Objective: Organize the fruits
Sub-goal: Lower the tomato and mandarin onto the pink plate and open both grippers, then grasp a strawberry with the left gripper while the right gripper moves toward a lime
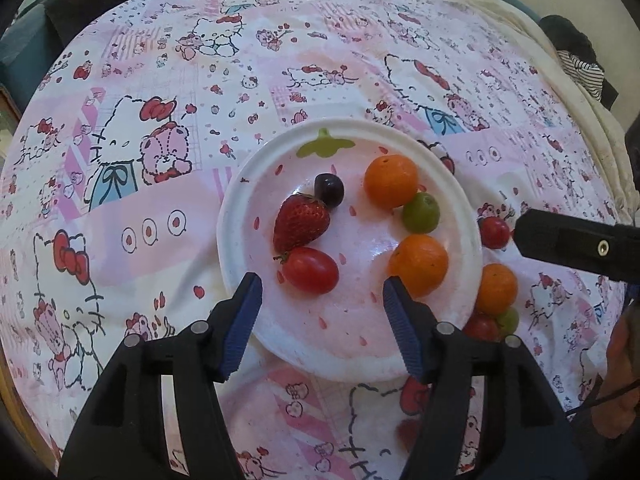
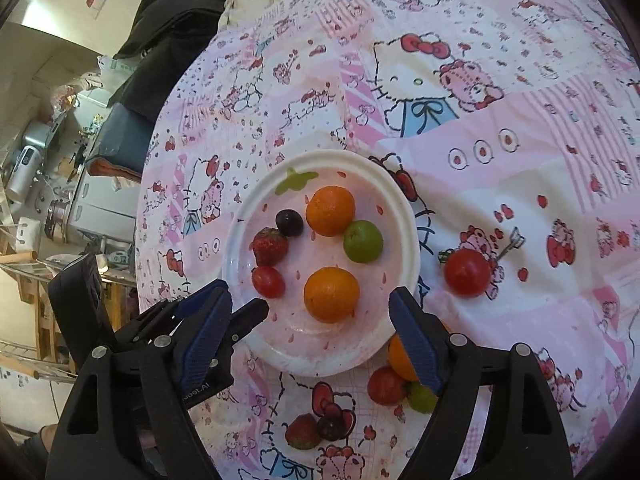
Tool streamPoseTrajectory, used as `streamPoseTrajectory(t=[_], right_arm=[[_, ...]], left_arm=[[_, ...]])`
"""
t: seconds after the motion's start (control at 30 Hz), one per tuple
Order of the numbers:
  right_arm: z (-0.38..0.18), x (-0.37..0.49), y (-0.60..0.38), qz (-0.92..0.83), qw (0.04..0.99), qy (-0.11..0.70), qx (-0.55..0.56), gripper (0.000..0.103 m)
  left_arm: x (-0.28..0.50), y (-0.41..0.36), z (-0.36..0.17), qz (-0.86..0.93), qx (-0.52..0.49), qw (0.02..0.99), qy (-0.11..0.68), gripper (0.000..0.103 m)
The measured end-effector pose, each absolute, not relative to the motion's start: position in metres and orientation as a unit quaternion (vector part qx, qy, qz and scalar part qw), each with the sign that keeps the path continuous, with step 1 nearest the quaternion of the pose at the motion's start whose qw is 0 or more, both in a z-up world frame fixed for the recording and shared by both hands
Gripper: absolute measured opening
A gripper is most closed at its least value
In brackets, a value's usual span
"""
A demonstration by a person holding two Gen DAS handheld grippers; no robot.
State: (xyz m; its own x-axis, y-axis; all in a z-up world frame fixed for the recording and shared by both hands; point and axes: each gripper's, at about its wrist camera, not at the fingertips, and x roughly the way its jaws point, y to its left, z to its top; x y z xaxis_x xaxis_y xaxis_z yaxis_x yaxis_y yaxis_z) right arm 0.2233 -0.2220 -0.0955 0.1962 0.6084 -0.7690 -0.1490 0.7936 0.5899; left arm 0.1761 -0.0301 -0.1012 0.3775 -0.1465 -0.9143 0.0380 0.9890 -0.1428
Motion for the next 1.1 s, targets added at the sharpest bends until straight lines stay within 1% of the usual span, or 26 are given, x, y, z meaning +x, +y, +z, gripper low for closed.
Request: streamPoseTrajectory(t=[0.4, 0.7, 0.77, 0.9, 1.0, 1.1], right_arm=[[-0.073, 0.189, -0.248, 0.227, 0.775, 0.553, 0.203, 0.083], [-0.071, 0.156, -0.276, 0.196, 0.775, 0.555, 0.229, 0.083], [-0.073, 0.149, -0.28, 0.19, 0.774, 0.557, 0.235, 0.083], [-0.079, 0.138, -0.288, 0.179, 0.77, 0.564, 0.238, 0.083], [-0.083, 0.134, -0.29, 0.175, 0.77, 0.568, 0.234, 0.083], [-0.085, 0.132, -0.295, 0.165, 0.775, 0.569, 0.22, 0.083]], left_arm=[[0.143, -0.021, -0.074, -0.047, -0.056, 0.841, 0.536, 0.059], [0.103, -0.04, -0.084, -0.082, -0.047, 0.821, 0.563, 0.059], [0.091, -0.052, -0.091, -0.1, -0.035, 0.813, 0.573, 0.059], [0.071, -0.083, -0.106, -0.147, 0.025, 0.799, 0.582, 0.059], [0.061, -0.103, -0.111, -0.18, 0.09, 0.813, 0.547, 0.057], [0.062, -0.11, -0.116, -0.206, 0.112, 0.805, 0.545, 0.056]])
